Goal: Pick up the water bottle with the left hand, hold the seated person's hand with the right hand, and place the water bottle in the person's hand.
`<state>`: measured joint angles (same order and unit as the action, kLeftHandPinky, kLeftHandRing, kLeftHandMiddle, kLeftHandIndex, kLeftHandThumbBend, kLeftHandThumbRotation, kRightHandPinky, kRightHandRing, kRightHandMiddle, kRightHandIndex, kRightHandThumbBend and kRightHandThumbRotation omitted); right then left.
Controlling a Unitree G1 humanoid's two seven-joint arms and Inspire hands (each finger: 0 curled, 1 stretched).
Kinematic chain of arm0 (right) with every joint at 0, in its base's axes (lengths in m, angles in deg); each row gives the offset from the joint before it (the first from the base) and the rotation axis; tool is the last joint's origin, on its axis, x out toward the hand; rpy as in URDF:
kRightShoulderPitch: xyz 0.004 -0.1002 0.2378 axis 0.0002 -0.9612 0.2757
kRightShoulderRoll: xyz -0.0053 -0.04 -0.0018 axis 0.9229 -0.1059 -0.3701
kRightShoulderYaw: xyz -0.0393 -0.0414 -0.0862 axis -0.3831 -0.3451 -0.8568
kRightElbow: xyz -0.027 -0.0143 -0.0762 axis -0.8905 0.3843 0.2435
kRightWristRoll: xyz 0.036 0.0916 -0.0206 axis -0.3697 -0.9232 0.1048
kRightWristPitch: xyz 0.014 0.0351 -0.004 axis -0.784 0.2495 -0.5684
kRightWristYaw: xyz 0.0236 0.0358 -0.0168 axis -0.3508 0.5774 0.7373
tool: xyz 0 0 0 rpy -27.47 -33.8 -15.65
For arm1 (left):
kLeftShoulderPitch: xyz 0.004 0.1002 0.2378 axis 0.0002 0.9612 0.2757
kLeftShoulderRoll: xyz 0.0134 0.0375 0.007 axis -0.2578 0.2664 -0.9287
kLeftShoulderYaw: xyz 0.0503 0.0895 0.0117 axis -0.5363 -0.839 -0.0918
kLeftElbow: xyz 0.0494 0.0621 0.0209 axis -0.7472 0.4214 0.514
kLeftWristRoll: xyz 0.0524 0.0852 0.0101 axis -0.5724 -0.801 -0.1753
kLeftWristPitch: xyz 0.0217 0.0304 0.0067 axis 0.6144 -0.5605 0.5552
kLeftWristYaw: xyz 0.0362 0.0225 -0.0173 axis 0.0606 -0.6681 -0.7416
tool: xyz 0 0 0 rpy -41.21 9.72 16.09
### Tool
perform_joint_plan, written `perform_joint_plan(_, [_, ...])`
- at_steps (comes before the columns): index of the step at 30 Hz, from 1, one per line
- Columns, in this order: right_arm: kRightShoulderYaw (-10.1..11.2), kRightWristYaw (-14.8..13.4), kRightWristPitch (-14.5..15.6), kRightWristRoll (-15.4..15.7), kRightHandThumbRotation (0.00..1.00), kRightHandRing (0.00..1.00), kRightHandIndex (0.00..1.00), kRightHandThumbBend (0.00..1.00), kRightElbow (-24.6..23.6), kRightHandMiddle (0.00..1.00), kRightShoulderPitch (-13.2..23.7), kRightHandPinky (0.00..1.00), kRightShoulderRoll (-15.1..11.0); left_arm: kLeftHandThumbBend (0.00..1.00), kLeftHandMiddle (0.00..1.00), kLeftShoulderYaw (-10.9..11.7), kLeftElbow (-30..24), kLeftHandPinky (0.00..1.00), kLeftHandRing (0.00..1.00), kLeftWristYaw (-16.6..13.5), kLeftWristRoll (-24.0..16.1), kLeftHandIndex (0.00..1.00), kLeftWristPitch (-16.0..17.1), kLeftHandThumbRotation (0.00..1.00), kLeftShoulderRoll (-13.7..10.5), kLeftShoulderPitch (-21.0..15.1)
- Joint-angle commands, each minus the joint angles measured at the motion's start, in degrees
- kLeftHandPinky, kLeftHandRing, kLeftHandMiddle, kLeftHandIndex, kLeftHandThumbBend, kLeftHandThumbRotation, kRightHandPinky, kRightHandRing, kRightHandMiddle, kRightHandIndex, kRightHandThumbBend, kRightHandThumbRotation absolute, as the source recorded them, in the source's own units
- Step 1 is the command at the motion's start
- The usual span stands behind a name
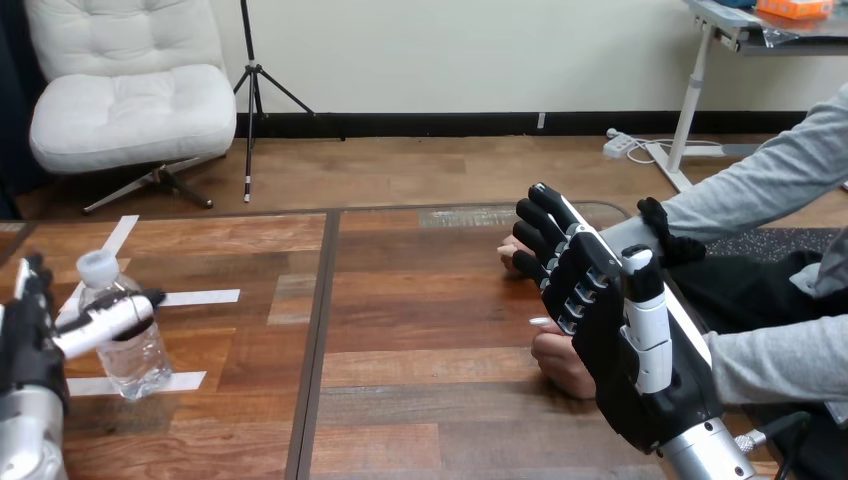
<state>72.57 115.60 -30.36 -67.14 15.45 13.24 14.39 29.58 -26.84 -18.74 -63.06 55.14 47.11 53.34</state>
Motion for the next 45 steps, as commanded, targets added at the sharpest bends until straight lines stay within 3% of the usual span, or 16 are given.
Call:
perform_joint_plan(1, [0.07, -0.05, -0.45, -0.29, 1.0, 1.0, 0.97, 0.83, -2.7, 0.98, 1.42, 1.0, -0.37, 0.94, 1.0, -1.58, 2.12, 1.0, 1.0, -0.43, -1.15, 1.0, 0.03, 0.08, -1.76, -2.88])
perform_joint_plan(10, [0.04, -0.41, -0.01, -0.3, 1.0, 1.0, 0.96, 0.84, -2.9, 0.98, 1.35, 1.0, -0.24, 0.94, 1.0, -1.81, 2.84, 1.0, 1.0, 2.09, -0.28, 1.0, 0.04, 0.09, -1.97, -3.23])
perform_joint_plan(15, [0.01, -0.46, -0.13, -0.19, 1.0, 1.0, 0.96, 0.84, -3.01, 0.98, 1.31, 1.0, -0.25, 0.95, 1.0, -0.06, 2.49, 1.0, 1.0, 7.83, 3.26, 1.0, -0.94, 0.1, -1.59, -3.28])
perform_joint_plan(18, [0.01, -0.38, -0.08, -0.29, 1.0, 1.0, 0.96, 0.84, -3.05, 0.98, 1.31, 1.0, -0.3, 0.95, 1.0, 0.39, 1.9, 1.0, 1.0, 9.82, 4.6, 1.0, -1.28, 0.09, -1.44, -3.02])
perform_joint_plan(22, [0.02, -0.31, 0.12, -0.45, 1.0, 1.0, 0.96, 0.83, -3.14, 0.98, 1.33, 1.0, -0.34, 0.96, 1.0, -0.16, 1.15, 1.0, 1.0, 10.03, 4.6, 1.0, -1.46, 0.1, -1.54, -2.63])
perform_joint_plan(28, [0.05, -0.52, 0.01, -0.28, 1.0, 1.0, 0.96, 0.83, -3.26, 0.98, 1.32, 1.0, -0.23, 0.95, 1.0, -0.06, 0.81, 1.0, 1.0, 12.83, 5.47, 1.0, -1.54, 0.12, -1.52, -2.24])
perform_joint_plan(45, [0.19, -0.51, -0.45, -0.33, 1.0, 1.0, 0.96, 0.83, -3.05, 0.98, 1.38, 1.0, -0.17, 0.9, 1.0, 0.52, 0.82, 1.0, 1.0, 14.47, 7.62, 1.0, -2.36, 0.21, -1.05, -2.06])
